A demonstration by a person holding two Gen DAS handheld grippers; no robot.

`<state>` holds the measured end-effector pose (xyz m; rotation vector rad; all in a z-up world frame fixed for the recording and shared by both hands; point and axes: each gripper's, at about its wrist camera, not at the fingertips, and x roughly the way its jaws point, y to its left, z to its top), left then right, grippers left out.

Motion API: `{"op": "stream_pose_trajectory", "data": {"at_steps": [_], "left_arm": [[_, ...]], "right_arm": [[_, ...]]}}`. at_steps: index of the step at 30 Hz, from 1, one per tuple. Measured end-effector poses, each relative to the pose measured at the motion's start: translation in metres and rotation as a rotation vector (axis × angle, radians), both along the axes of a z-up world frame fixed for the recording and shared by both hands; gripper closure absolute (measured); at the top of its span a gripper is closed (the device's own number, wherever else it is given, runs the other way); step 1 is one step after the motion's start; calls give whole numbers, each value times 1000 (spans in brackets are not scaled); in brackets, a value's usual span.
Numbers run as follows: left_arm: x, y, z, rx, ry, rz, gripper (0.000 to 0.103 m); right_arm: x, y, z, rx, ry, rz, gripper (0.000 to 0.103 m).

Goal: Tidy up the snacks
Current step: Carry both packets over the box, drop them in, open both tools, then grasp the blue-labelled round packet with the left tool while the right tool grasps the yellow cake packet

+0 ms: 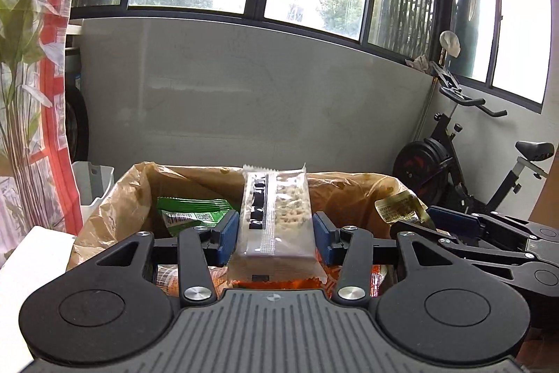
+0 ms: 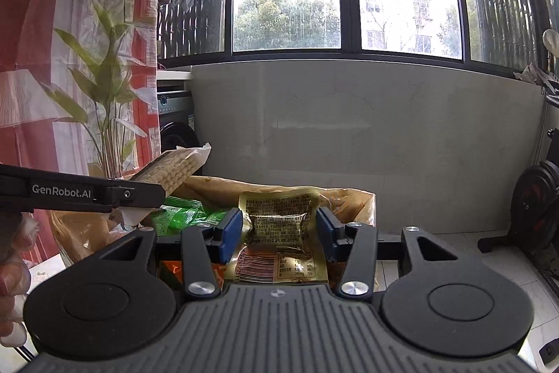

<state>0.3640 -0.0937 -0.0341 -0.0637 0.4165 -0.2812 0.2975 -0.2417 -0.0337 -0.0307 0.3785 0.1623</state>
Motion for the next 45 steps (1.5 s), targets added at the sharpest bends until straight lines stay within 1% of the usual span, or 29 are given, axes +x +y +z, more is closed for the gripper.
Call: {"op": "stream_pose_trajectory", "data": {"at_steps": [1, 3, 5, 8, 15, 18, 20, 23, 26, 29, 33, 37, 39, 41, 43, 45], "left_arm": [[3, 1, -3, 3, 13, -9, 41], [0, 3, -5, 2, 12, -18, 32], [-5, 6, -6, 9, 2, -16, 32], [-12, 23, -5, 5, 5, -21, 32], [-49, 54, -2, -6, 2, -7, 32], [-66, 66, -5, -27, 8, 4, 33], [-78, 71, -10, -37, 6, 1, 33], [-96, 77, -21, -51, 36, 1, 33], [-111, 80, -35, -69, 61, -3, 34], [-118, 80, -53, -78, 108, -11, 34], [-115, 74, -79, -50, 185, -13, 39], [-108, 69, -96, -43, 229, -31, 39], [-104, 65, -103, -38, 246, -42, 39], [-101, 61, -106, -40, 263, -51, 39], [-98, 59, -111, -41, 274, -61, 39], [-94, 54, -114, -38, 284, -67, 39]], "right_arm": [[1, -1, -2, 7, 17, -4, 48], [0, -4, -5, 12, 44, -7, 46], [-5, -4, -5, 2, 48, -10, 41], [-15, -8, -4, 18, 42, -10, 37], [-47, -20, 3, 43, 17, -17, 37], [-61, -25, 4, 47, 11, -11, 37], [-71, -29, 2, 49, 8, -9, 37], [-87, -34, -3, 50, -2, -4, 37], [-102, -39, -13, 31, 9, -8, 37], [-112, -45, -28, 27, 40, -18, 37], [-122, -61, -58, 35, 117, -57, 37], [-131, -77, -91, 15, 205, -91, 37], [-131, -83, -107, -16, 256, -104, 37], [-126, -87, -124, -87, 323, -114, 38], [-121, -94, -138, -99, 370, -93, 38], [-117, -97, -144, -103, 389, -76, 38]]}}
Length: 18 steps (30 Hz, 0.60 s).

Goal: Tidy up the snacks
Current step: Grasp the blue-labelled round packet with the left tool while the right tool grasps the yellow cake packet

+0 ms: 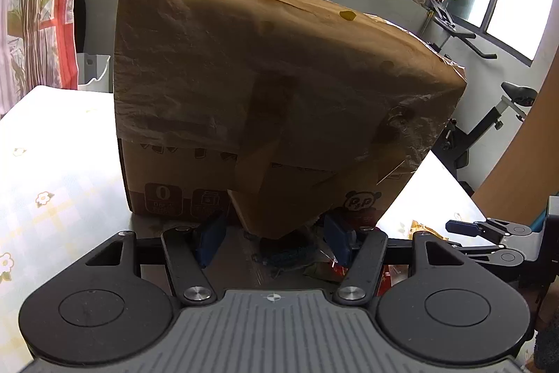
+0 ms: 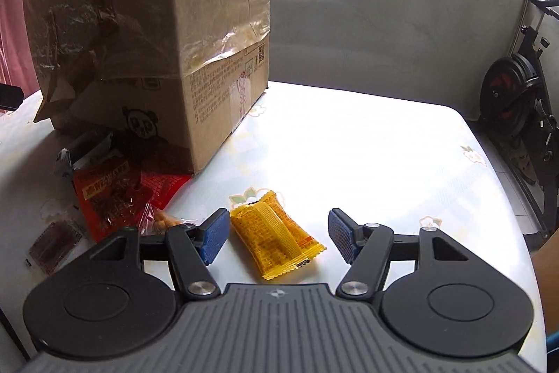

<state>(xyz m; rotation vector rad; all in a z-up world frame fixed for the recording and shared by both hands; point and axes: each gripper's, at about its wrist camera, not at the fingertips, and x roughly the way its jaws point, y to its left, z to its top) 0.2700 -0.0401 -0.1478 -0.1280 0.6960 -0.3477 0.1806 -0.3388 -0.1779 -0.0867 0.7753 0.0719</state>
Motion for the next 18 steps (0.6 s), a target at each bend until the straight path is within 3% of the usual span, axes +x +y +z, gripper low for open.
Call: {"op": "stream_pose_trajectory", "data": {"at_steps": [6, 11, 15, 18], "left_arm": [[7, -7, -13, 2, 46, -15, 39], [16, -16, -26, 5, 85, -29, 38], [22, -30, -38, 17, 111, -35, 37], [31, -36, -43, 21, 121, -18, 37]], "right_arm": [[11, 2, -13, -3, 52, 60, 40], [4, 2, -7, 33, 66, 25, 67], [-8, 12, -5, 132, 73, -27, 68], [-18, 25, -6, 151, 47, -64, 68]]}}
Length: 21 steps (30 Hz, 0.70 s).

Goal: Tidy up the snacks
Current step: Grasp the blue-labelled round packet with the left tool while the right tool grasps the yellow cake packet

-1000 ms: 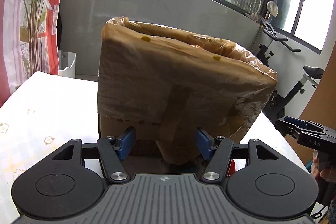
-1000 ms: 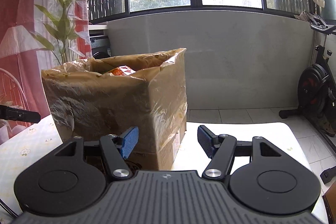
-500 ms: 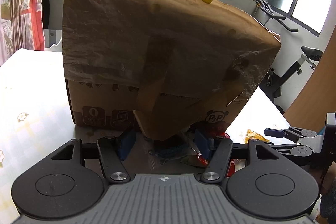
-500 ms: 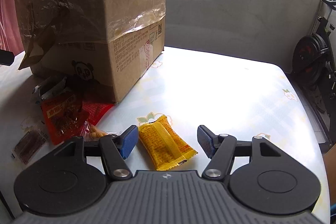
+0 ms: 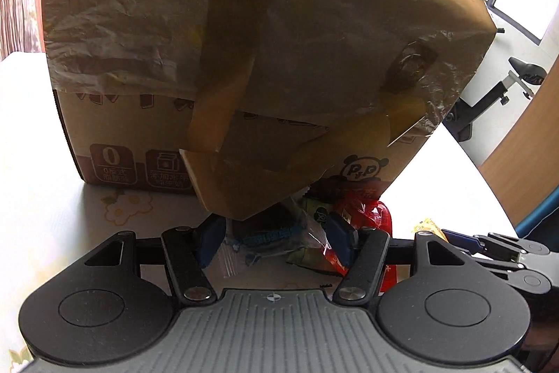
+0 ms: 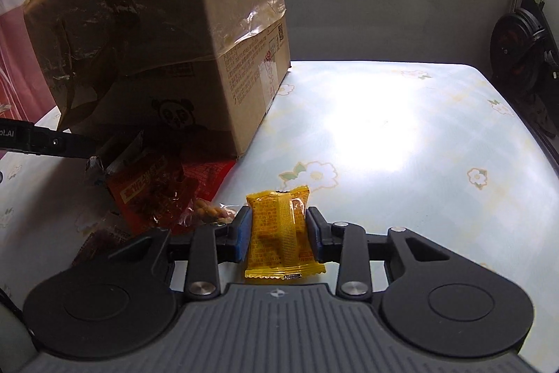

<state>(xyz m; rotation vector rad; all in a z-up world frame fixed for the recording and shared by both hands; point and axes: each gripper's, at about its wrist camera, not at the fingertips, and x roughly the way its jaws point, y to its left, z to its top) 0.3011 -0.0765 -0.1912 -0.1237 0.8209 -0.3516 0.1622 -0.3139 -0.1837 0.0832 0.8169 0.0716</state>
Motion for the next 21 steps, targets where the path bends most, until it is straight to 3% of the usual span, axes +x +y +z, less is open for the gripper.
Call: {"op": "stream_pose_trajectory", "data": {"at_steps": [5, 14, 18, 21], "left_arm": [[12, -9, -9, 33, -3, 15, 35], [24, -18, -32, 57, 10, 65, 29], [17, -16, -33, 79, -7, 39, 39], [7, -12, -33, 91, -19, 20, 42]], "right_arm": [[-15, 18, -2, -59, -46, -11, 68], [-17, 18, -3, -57, -58, -2, 68], [-16, 18, -3, -57, -58, -3, 68], [-14, 18, -4, -60, -58, -2, 68]]}}
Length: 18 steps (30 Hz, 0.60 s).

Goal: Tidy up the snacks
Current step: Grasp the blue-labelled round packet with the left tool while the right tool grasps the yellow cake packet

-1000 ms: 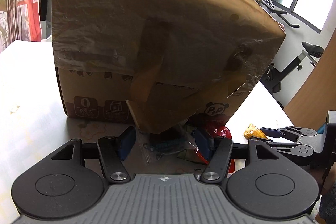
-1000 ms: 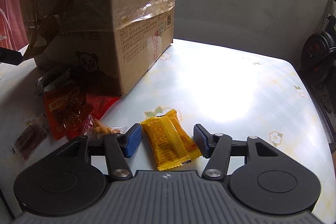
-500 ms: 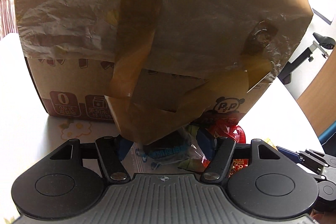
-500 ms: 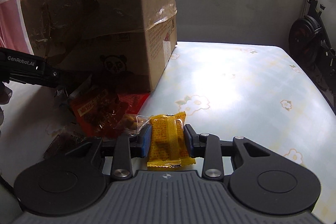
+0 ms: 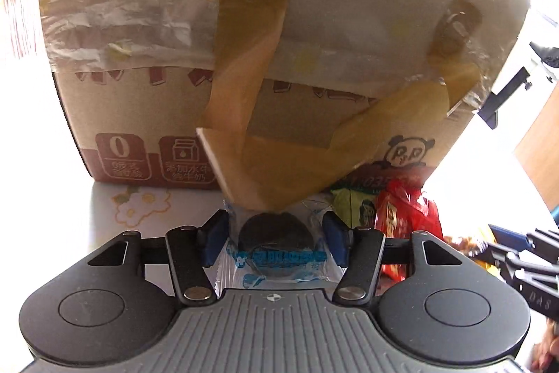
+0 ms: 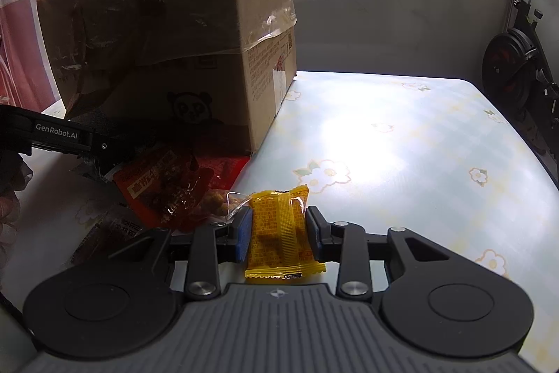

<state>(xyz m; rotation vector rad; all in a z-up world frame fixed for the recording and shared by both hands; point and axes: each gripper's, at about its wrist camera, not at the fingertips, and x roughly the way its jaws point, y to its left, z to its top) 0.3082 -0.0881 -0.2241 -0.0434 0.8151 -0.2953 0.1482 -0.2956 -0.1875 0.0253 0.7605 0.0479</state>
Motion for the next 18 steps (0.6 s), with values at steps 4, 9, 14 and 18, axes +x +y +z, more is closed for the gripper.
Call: {"op": "stream_pose_trajectory", "data": {"at_steps": [4, 9, 14, 18], "left_arm": [[-11, 15, -3, -30, 14, 20, 42], [-21, 30, -5, -38, 16, 59, 42], [-30, 41, -8, -28, -2, 62, 41], [-41, 52, 0, -25, -5, 58, 41]], "right_arm": [[0, 0, 0, 0, 0, -1, 68], [1, 2, 0, -10, 2, 1, 68], [1, 3, -1, -20, 2, 11, 68], [2, 6, -1, -34, 3, 11, 68]]}}
